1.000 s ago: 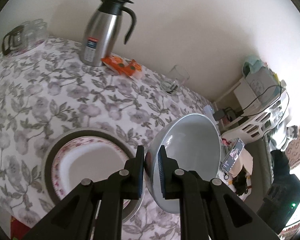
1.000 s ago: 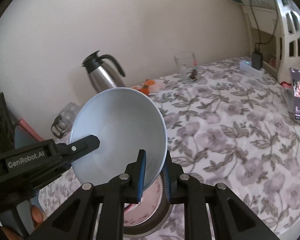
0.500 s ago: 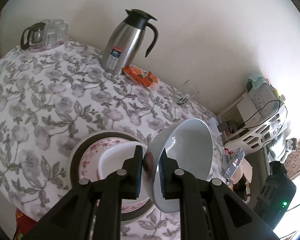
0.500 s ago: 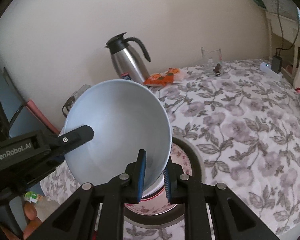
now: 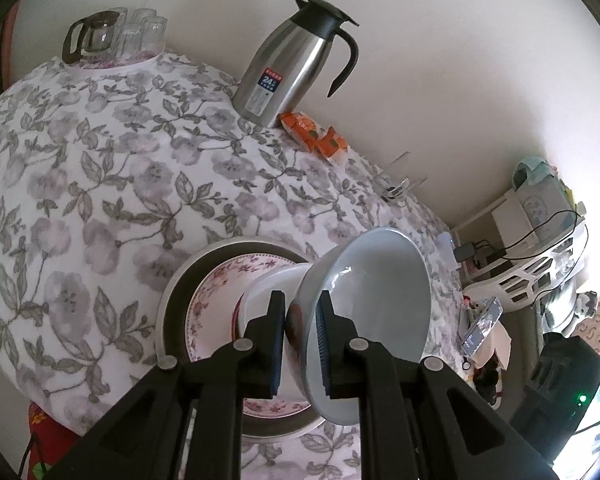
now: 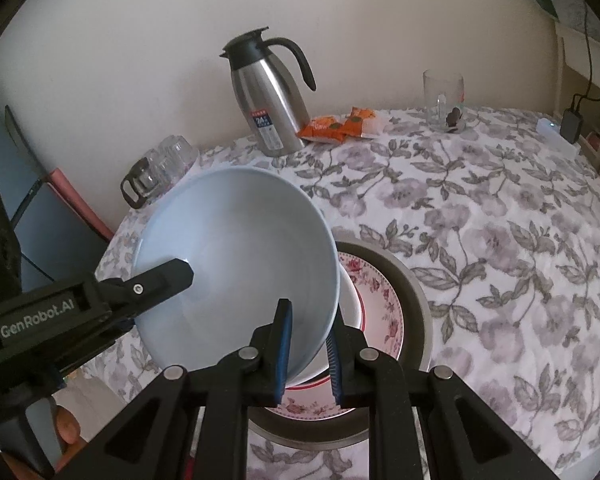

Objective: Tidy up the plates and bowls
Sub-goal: 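Lift the large white bowl with both grippers and carry it to the tray, then lower the large white bowl onto the MAX bowl stack with both grippers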

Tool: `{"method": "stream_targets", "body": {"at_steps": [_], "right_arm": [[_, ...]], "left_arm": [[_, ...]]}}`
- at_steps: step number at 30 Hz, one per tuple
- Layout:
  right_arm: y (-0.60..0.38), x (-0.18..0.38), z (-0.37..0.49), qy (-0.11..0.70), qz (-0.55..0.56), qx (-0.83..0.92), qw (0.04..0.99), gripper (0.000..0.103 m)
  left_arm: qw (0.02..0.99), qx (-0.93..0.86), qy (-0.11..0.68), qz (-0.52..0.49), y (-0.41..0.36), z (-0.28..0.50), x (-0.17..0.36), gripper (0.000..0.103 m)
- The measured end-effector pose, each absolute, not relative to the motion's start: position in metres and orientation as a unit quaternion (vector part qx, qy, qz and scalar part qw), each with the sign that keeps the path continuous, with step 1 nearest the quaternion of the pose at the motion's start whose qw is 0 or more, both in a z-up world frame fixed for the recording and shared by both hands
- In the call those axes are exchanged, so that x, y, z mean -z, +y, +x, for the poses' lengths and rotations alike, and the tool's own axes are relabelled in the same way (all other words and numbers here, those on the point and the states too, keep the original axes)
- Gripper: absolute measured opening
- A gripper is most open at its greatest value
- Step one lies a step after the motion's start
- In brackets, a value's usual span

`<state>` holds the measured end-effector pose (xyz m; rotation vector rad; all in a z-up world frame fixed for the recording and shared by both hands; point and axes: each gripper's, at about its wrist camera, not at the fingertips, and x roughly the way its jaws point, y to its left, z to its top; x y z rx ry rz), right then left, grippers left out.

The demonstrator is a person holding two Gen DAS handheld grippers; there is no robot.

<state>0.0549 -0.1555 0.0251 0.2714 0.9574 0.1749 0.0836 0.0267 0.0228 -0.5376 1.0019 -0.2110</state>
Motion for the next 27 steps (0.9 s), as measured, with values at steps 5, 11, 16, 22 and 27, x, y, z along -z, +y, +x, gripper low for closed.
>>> {"method": "stream_targets", "body": {"at_steps": [5, 11, 16, 22, 27], "right_arm": [[-0.155, -0.017, 0.058, 0.469, 0.129, -0.083, 0.870, 0.018], [-0.156, -0.009, 0.061, 0.478, 0.128, -0.081, 0.865, 0.018], [-0.156, -0.003, 0.064, 0.484, 0.128, -0.079, 0.862, 0.018], [-0.156, 0.002, 0.068, 0.487, 0.128, -0.077, 0.860, 0.018], [-0.155, 0.004, 0.069, 0.487, 0.126, -0.079, 0.861, 0.018]], "left_arm": [[0.832, 0.096, 0.485, -0.249, 0.026, 0.086, -0.014, 0.014], [0.829, 0.092, 0.495, -0.243, 0.024, 0.088, -0.006, 0.015], [0.825, 0.088, 0.503, -0.241, 0.024, 0.091, 0.000, 0.015], [0.821, 0.084, 0.512, -0.240, 0.024, 0.094, 0.006, 0.015], [0.820, 0.081, 0.513, -0.240, 0.024, 0.095, 0.008, 0.017]]}}
